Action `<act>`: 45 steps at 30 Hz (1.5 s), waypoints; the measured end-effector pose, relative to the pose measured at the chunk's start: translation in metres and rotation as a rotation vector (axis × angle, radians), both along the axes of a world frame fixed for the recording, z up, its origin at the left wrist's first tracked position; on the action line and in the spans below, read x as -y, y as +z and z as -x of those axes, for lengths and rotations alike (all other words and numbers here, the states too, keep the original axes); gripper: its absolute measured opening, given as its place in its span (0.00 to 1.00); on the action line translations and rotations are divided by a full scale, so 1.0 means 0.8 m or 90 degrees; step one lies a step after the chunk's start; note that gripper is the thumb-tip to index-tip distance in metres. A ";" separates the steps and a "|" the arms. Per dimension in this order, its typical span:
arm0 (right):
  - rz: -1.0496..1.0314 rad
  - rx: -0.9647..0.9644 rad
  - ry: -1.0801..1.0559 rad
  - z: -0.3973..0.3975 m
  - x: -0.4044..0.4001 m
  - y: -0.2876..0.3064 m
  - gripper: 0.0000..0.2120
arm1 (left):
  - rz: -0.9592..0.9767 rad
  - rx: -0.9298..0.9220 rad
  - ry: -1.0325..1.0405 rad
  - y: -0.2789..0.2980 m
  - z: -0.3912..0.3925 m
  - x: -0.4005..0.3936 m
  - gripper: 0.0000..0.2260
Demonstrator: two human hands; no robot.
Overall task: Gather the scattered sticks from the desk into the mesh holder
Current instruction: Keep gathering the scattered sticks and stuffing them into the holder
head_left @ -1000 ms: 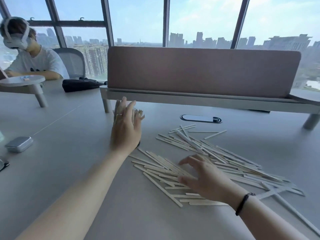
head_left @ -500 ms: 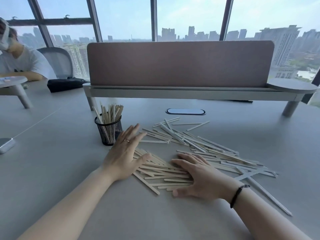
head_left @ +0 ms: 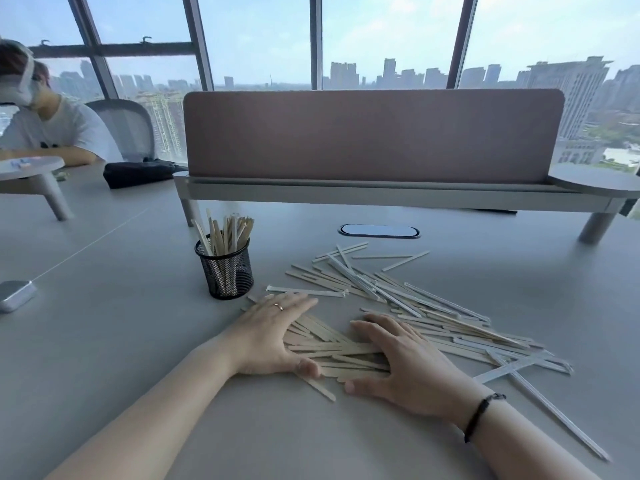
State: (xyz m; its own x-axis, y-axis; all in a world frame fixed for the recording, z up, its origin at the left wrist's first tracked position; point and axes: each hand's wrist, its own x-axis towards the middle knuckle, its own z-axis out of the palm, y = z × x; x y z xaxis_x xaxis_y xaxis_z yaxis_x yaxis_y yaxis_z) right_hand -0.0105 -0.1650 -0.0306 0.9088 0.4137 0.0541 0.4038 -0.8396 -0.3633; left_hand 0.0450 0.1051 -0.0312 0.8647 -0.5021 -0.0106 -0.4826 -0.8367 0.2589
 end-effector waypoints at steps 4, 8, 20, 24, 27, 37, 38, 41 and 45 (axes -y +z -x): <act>-0.042 0.048 -0.037 -0.009 -0.003 -0.005 0.42 | 0.099 0.057 0.045 -0.010 -0.007 0.020 0.52; -0.051 0.119 -0.053 -0.016 -0.008 -0.006 0.32 | 0.116 0.139 0.066 -0.014 -0.019 0.041 0.44; -0.017 0.015 -0.152 -0.182 -0.025 0.021 0.36 | -0.008 0.024 0.045 -0.004 -0.018 0.050 0.55; 0.037 0.010 -0.129 -0.234 -0.057 0.007 0.40 | 0.073 0.072 0.052 -0.007 -0.027 0.047 0.52; 0.084 -0.002 -0.115 -0.257 -0.071 -0.001 0.41 | 0.144 0.081 0.069 -0.011 -0.036 0.044 0.46; -0.004 0.014 -0.106 -0.198 -0.065 0.003 0.31 | 0.176 0.059 0.100 -0.015 -0.046 0.044 0.42; 0.001 0.019 -0.103 -0.186 -0.063 0.004 0.30 | 0.175 0.064 0.097 -0.014 -0.045 0.045 0.39; 0.007 0.021 -0.102 -0.147 -0.054 0.007 0.28 | 0.171 0.087 0.085 -0.014 -0.042 0.045 0.35; -0.009 0.014 -0.091 -0.114 -0.032 0.013 0.36 | 0.175 0.164 0.067 -0.015 -0.034 0.047 0.35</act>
State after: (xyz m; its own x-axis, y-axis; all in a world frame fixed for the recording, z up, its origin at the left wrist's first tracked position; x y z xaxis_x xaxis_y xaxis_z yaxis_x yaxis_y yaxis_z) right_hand 0.0804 -0.1392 -0.0200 0.9567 0.2797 0.0803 0.2892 -0.8839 -0.3676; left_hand 0.0722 0.0674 -0.0436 0.8687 -0.3644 0.3356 -0.4760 -0.8017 0.3615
